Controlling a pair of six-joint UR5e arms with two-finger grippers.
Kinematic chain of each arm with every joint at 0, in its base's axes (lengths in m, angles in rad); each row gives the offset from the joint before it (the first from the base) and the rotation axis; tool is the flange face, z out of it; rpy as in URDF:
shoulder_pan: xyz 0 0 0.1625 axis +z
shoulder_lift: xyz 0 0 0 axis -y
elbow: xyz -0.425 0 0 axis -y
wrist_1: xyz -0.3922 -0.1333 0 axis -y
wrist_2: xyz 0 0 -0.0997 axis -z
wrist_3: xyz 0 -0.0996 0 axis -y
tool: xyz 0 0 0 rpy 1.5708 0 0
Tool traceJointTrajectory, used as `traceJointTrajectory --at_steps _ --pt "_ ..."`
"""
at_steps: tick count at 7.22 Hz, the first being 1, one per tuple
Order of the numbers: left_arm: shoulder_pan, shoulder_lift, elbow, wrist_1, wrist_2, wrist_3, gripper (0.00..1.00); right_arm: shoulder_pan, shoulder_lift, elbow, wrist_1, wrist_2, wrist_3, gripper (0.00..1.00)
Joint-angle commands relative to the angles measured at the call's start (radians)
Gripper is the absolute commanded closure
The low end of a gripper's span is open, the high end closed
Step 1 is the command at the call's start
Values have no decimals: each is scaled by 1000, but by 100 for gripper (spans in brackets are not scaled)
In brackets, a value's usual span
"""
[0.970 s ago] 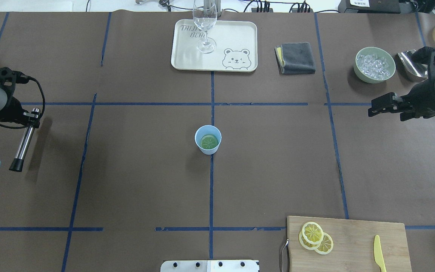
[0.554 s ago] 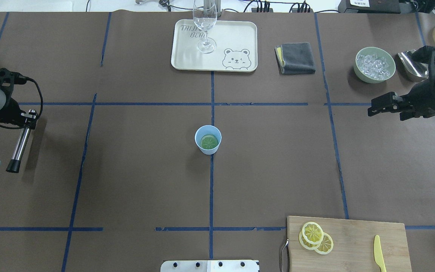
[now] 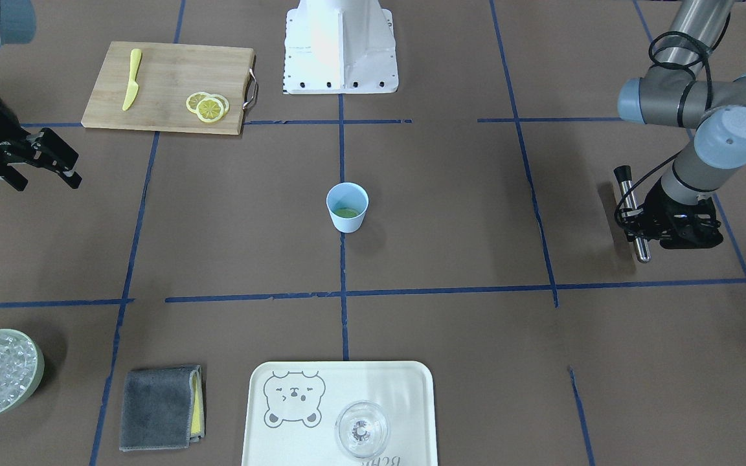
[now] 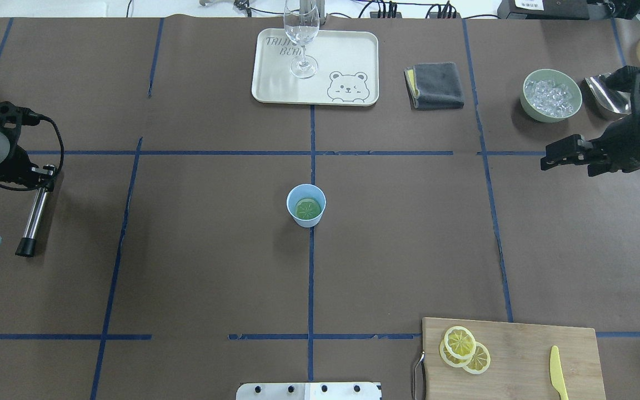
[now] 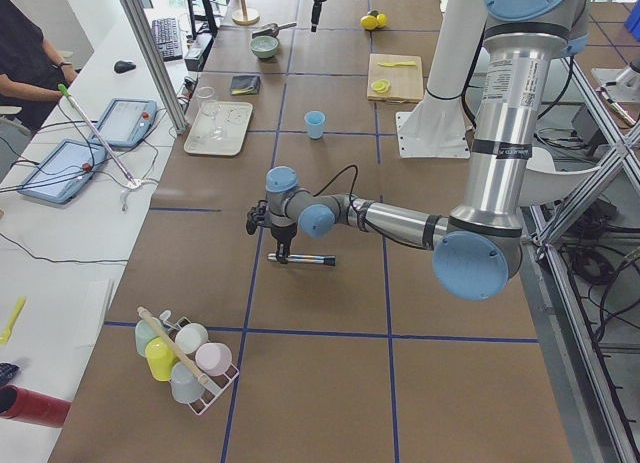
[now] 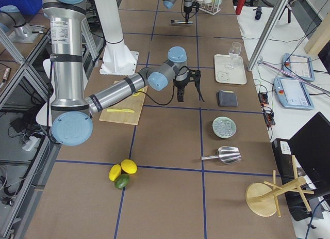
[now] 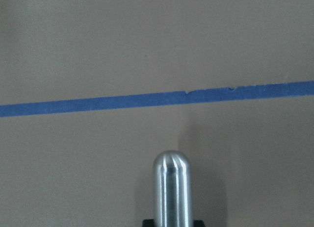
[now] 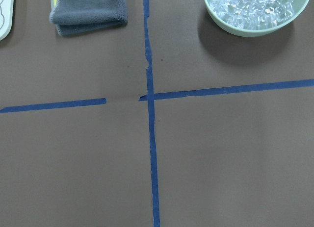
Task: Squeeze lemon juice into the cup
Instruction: 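Lower the muddler onto the table and release it with the left gripper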
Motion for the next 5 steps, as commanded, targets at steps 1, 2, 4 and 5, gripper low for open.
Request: traceJointTrajectory --at_steps 1,2,4,5 --pt "0 2 1 0 0 3 19 0 0 -1 0 0 0 0" --pt "0 3 1 0 2 4 17 -2 0 -1 0 0 0 0" --pt "-25 -1 -23 0 0 12 16 0 2 0 1 1 0 0" --pt "-93 -11 -54 2 -9 15 0 6 3 -1 0 2 -2 0"
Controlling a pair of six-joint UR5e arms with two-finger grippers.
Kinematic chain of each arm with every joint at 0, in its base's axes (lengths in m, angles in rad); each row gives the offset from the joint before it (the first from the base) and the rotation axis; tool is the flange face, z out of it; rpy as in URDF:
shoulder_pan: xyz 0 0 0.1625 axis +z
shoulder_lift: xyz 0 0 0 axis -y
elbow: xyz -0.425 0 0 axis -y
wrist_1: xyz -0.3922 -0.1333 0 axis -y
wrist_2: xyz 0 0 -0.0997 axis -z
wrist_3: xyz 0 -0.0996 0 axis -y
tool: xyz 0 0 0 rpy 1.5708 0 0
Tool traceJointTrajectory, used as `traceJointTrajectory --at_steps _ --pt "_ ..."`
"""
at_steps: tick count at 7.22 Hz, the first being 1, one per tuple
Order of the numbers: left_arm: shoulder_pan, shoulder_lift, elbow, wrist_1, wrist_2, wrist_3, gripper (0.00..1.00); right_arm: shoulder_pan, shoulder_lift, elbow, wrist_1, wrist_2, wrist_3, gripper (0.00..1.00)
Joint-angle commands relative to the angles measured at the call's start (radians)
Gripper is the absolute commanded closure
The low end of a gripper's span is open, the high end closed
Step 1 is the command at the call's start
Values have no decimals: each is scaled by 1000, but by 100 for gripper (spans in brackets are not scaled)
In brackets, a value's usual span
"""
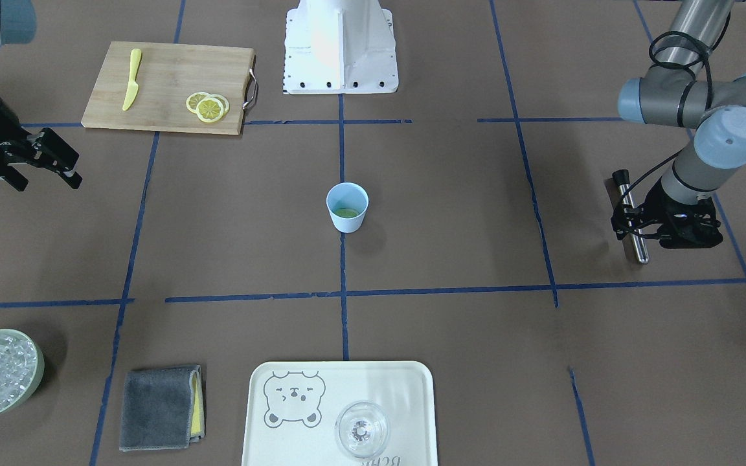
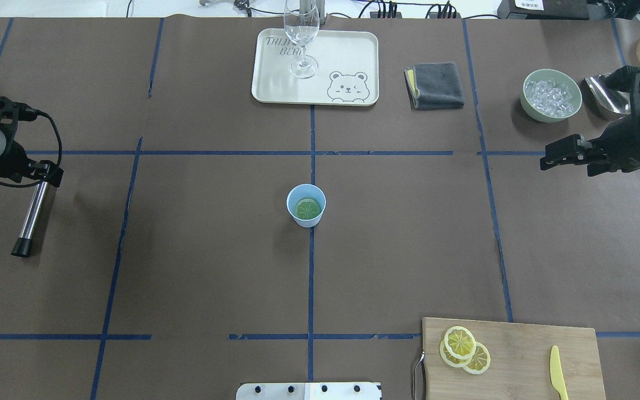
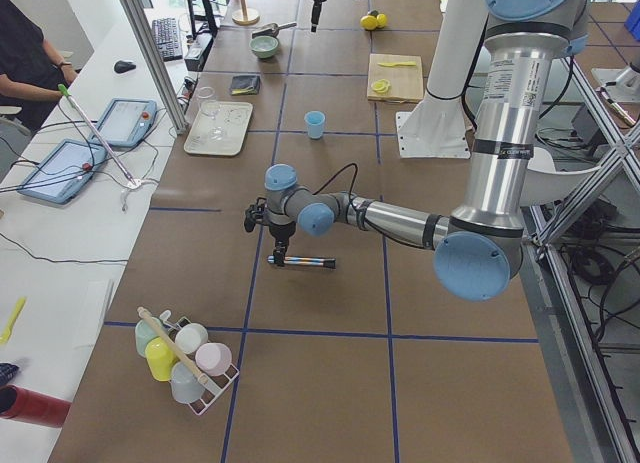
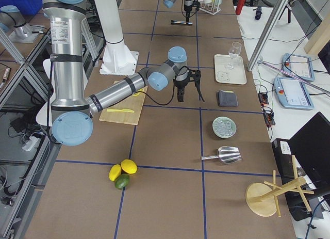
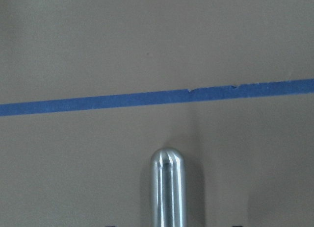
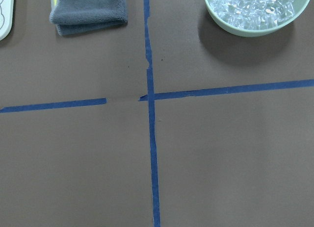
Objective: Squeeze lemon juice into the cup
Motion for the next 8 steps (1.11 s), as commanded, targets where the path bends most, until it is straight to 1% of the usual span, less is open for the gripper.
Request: traceJointTrajectory --at_steps 1,2,3,4,5,6,7,8 --pt "-128 2 -80 -2 -11 7 0 56 3 -13 -13 25 -24 0" --pt "-222 7 -114 6 -26 153 0 147 7 -76 -13 109 -135 0" --pt "-336 43 -99 9 -135 372 0 235 9 -150 -14 160 -287 0" --pt "-420 68 -80 35 -232 546 0 303 12 -224 -37 162 -434 0" --pt "-481 71 -81 106 -256 616 0 369 17 -270 -110 165 -615 0" --pt "-562 70 -76 180 -258 632 0 423 17 -273 -216 165 -753 0" --pt "-622 68 -73 249 -258 810 0 478 18 -272 -337 165 -894 0" --pt "-653 64 -63 332 -255 877 0 523 18 -270 -446 165 -1019 0"
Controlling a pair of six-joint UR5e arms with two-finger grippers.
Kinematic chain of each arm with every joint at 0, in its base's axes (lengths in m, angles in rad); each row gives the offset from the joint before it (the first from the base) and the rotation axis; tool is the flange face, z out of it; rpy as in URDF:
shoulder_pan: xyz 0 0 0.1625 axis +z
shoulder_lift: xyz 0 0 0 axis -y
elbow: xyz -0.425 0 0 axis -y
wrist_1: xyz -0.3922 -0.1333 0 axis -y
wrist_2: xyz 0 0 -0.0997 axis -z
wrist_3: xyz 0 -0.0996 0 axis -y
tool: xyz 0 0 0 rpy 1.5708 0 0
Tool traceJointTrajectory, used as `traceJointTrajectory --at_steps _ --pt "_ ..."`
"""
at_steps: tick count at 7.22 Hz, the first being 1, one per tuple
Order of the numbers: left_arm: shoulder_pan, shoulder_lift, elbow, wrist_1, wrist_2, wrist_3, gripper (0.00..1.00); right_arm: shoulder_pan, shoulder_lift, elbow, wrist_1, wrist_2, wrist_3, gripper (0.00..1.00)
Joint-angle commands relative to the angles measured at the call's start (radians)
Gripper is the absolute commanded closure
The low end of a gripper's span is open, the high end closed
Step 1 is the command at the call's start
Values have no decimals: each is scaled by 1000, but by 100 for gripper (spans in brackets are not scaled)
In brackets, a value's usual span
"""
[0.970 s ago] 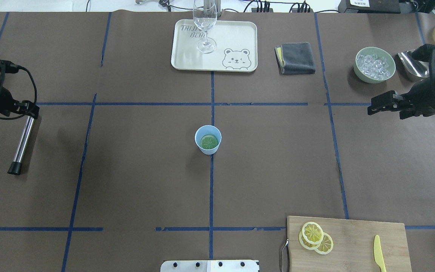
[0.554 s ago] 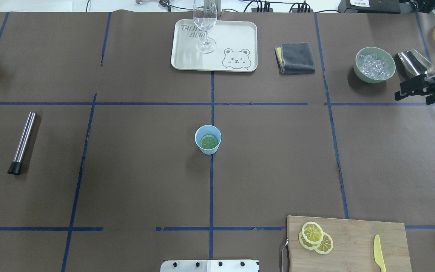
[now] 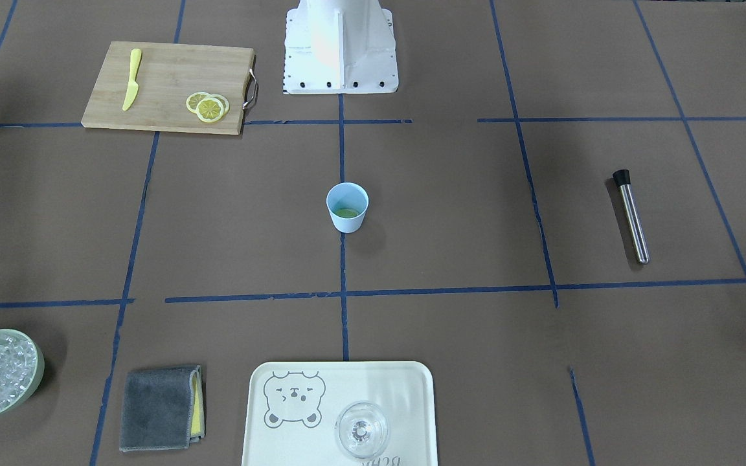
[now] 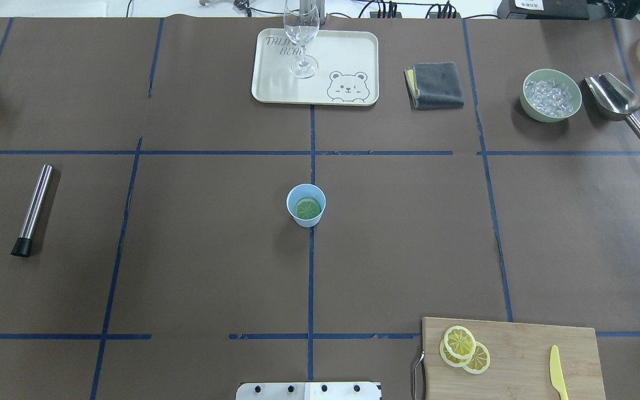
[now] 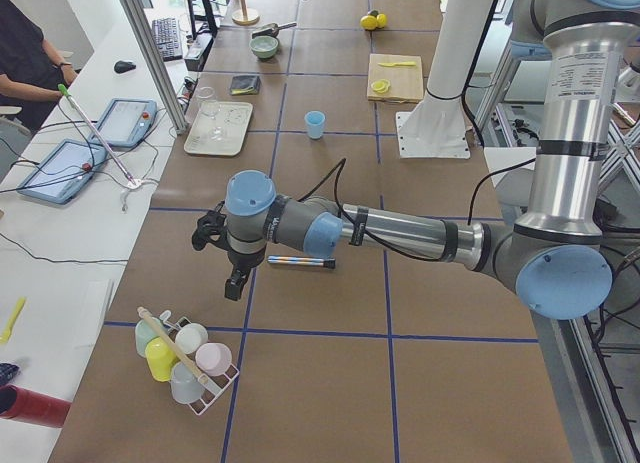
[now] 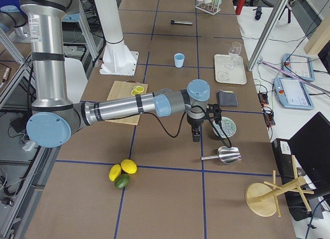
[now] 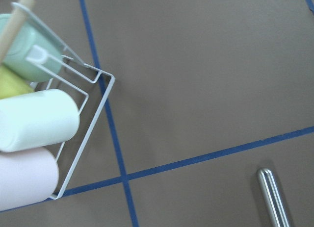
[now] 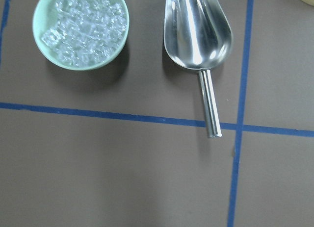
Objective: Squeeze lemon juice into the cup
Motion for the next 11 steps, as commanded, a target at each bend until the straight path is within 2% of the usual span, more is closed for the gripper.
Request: traceJointTrajectory --at_steps 1,4,6,8,11 --pt "-69 7 -5 128 -5 114 0 91 39 2 -236 1 -241 0" --pt "-63 6 40 139 1 105 0 89 36 1 -246 26 -230 0" --pt "-61 10 41 155 -1 105 0 72 35 -2 -246 27 -228 0" --pt "-55 59 41 141 -4 105 0 55 33 -4 -246 27 -227 0" --pt "-19 52 30 139 -5 105 0 49 33 -25 -245 31 -228 0"
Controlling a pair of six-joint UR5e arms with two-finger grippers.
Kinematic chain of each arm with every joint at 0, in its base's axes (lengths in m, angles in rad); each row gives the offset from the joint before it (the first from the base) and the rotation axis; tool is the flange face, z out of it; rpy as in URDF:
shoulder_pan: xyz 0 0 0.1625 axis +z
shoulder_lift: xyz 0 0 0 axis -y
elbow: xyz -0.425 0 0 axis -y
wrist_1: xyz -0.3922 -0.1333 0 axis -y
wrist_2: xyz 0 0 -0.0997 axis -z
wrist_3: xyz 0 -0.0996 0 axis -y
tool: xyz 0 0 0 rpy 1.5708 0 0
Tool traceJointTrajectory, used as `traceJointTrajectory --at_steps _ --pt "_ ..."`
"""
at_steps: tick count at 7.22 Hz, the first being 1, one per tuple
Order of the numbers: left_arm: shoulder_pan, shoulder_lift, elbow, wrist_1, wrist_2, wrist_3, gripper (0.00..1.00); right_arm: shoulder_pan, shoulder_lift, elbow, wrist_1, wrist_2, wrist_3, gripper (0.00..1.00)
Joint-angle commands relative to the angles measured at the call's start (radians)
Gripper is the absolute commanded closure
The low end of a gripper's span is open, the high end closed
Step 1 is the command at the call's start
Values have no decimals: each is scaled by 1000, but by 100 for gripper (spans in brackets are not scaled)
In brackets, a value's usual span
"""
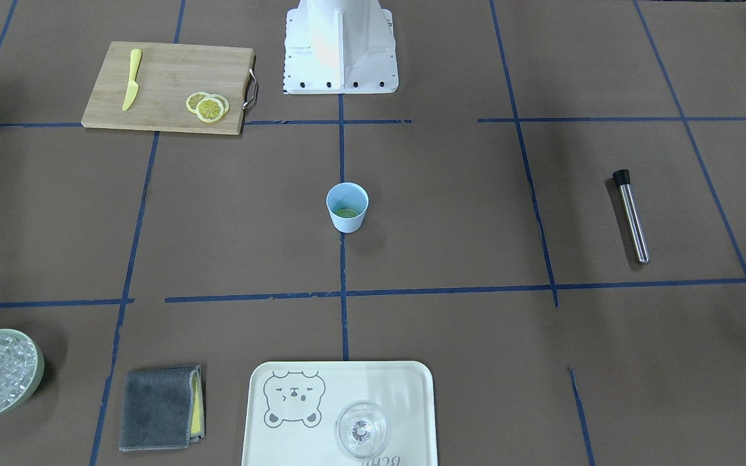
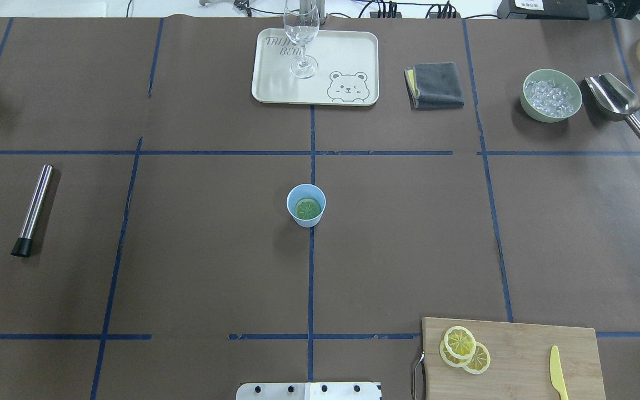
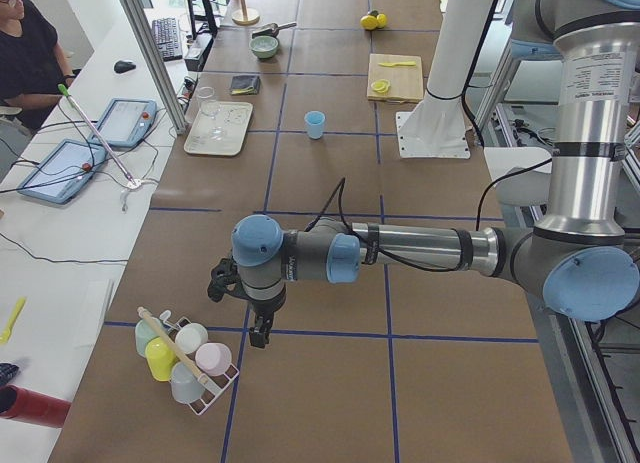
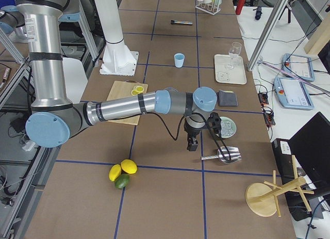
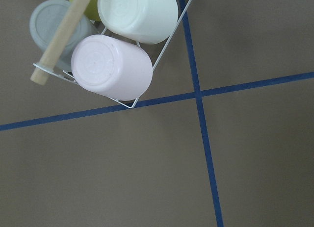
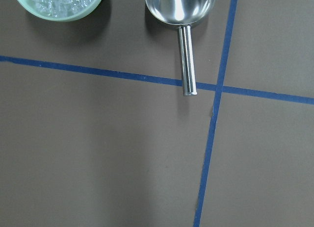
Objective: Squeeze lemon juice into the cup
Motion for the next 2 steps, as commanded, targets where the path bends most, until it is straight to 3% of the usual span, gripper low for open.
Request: traceJointTrajectory --at_steps 1,2 --pt "10 -3 -14 0 -1 2 0 -1 0 -20 1 25 -2 0" --pt "12 -8 -18 -3 0 2 0 -1 0 -19 2 25 -2 0"
